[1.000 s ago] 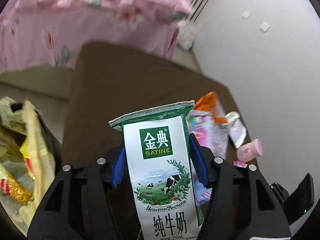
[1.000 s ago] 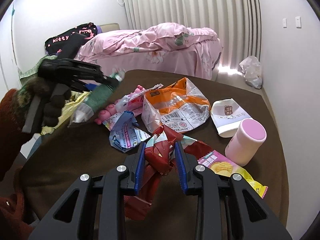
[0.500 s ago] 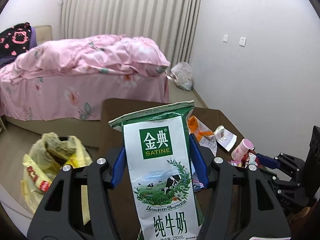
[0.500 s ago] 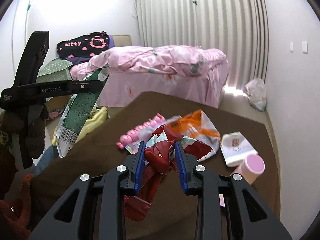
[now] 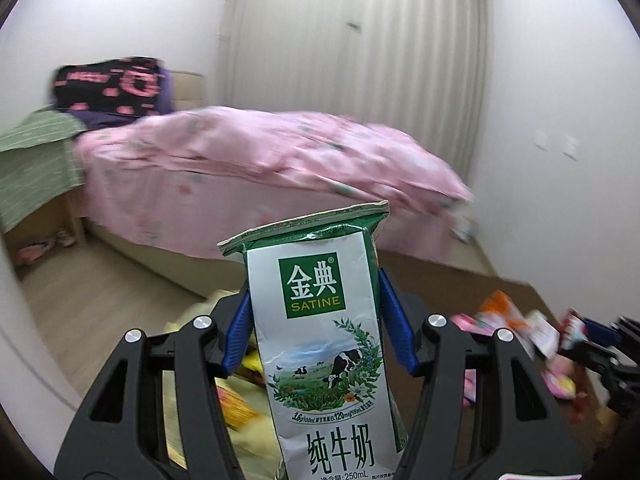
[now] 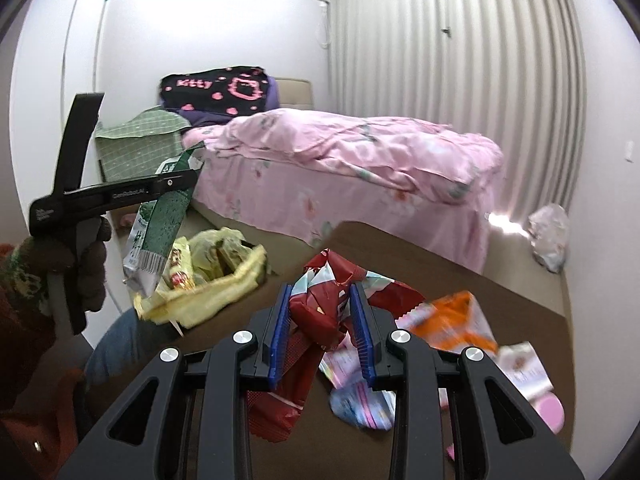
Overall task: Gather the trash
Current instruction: 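Carry both tools to the yellow bag and open them to drop the carton and wrappers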
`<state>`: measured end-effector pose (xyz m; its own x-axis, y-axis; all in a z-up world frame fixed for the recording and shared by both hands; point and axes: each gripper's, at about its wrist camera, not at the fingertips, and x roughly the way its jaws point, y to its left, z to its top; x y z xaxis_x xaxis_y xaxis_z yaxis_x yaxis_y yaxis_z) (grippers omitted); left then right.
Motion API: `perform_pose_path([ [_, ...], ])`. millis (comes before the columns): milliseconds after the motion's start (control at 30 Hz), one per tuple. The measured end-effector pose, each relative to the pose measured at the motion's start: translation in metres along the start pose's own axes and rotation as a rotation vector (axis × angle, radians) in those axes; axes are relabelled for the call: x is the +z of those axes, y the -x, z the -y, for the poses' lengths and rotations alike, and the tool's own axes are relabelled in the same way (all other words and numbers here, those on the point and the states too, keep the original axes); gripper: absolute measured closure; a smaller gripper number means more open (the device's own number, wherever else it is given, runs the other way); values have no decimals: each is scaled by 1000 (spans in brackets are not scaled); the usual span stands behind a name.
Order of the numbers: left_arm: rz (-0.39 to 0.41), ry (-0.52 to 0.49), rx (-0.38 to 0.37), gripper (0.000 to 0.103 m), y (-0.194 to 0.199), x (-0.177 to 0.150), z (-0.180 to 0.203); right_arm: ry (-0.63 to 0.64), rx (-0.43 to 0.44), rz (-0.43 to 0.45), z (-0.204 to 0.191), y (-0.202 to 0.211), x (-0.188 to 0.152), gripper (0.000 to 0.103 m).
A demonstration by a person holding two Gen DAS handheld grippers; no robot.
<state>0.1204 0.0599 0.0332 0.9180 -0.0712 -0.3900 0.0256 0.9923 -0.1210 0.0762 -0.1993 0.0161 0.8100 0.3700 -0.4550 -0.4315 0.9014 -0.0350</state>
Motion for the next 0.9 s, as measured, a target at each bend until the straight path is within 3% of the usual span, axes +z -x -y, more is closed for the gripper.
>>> perform_pose_path([
  [100,34,101,100,48,-18,-1,-37,23,43,-6,-4,-28,12,75],
  [233,21,187,157,48,-50,-7,-69,29,96,-27,-9,-70,24,75],
  [400,68,226,209,48,-78,-23,-81,58,147,-41,-20,-115,41,75],
  [600,38,215,205,48,-87,-53,-84,68,260,-31,-38,-155,66,75],
  [733,-39,293,162,48,-85,-77,-97,85,340,-59,-57,-182,75,75],
  [900,-30,386,103,49,-76,-74,-108,107,379,-112,-76,-211,73,75],
])
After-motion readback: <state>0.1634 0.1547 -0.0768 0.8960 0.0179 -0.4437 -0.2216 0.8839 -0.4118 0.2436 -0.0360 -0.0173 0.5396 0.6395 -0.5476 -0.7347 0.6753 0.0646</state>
